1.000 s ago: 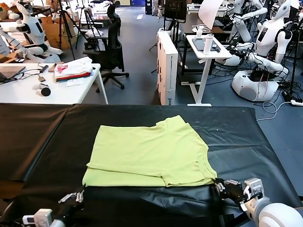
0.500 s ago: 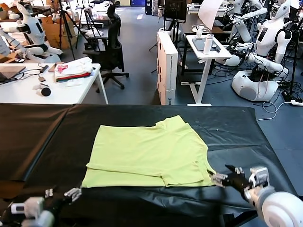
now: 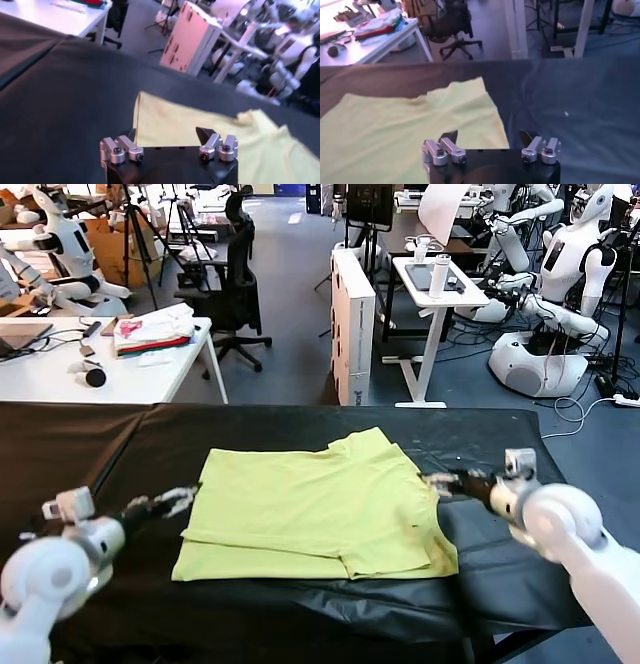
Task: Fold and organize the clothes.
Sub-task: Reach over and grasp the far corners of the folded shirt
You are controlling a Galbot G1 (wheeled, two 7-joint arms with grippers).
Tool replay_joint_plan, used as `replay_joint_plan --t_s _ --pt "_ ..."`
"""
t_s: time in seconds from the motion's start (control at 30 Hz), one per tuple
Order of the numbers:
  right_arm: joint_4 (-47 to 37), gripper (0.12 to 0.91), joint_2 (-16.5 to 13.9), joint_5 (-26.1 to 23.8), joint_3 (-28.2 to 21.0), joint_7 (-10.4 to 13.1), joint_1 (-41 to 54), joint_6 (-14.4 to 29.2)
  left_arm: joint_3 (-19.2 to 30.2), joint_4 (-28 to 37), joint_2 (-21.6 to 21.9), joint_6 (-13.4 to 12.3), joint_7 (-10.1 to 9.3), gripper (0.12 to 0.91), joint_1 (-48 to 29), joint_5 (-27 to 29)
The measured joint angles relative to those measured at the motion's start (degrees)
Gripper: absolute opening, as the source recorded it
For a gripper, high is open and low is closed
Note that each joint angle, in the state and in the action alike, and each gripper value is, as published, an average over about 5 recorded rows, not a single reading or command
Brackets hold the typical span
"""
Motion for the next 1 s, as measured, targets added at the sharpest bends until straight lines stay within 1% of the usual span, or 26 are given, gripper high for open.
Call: replay_joint_plan --t_s 0.03,0.1,0.2,0.3,0.43,0.63,0.77,1.0 --pt "-1.93 0.907 0.88 -1.10 -1.39 -0.35 1.72 0.00 0.67 1.75 0.03 0.00 0.84 0.907 -1.45 0.33" --pt "-5.16 0.907 2.48 -2.79 -3.88 -0.34 4.45 0.00 1.98 5.14 -0.26 0.00 2.24 0.907 -4.15 1.20" --pt "-8.57 0.907 4.43 -3.92 -6.89 0.97 7.14 0.00 3.65 9.79 -1.15 -0.01 3.62 0.907 -7.73 2.65" --pt "-10.82 0.907 5.86 -4.03 -8.66 2.26 8.42 0.00 5.00 13.55 -2.33 -0.01 4.45 0.907 -10.59 3.96" --pt "-12.38 0.907 6.71 -4.20 -9.75 2.59 8.80 0.00 6.60 17.64 -4.16 -0.03 4.93 0.907 -13.35 5.42" --pt "-13.42 0.907 7.93 -5.21 -10.23 2.11 8.51 0.00 8.13 21.55 -5.71 -0.04 5.37 0.907 -15.63 6.65" --pt "-14.17 0.907 8.83 -6.10 -10.52 1.58 8.91 0.00 8.90 22.76 -6.16 -0.05 5.76 0.907 -16.61 7.25" --pt "-16.12 0.907 11.06 -8.01 -10.81 1.41 9.51 0.00 10.17 24.18 -6.69 -0.05 6.80 0.907 -17.92 9.04"
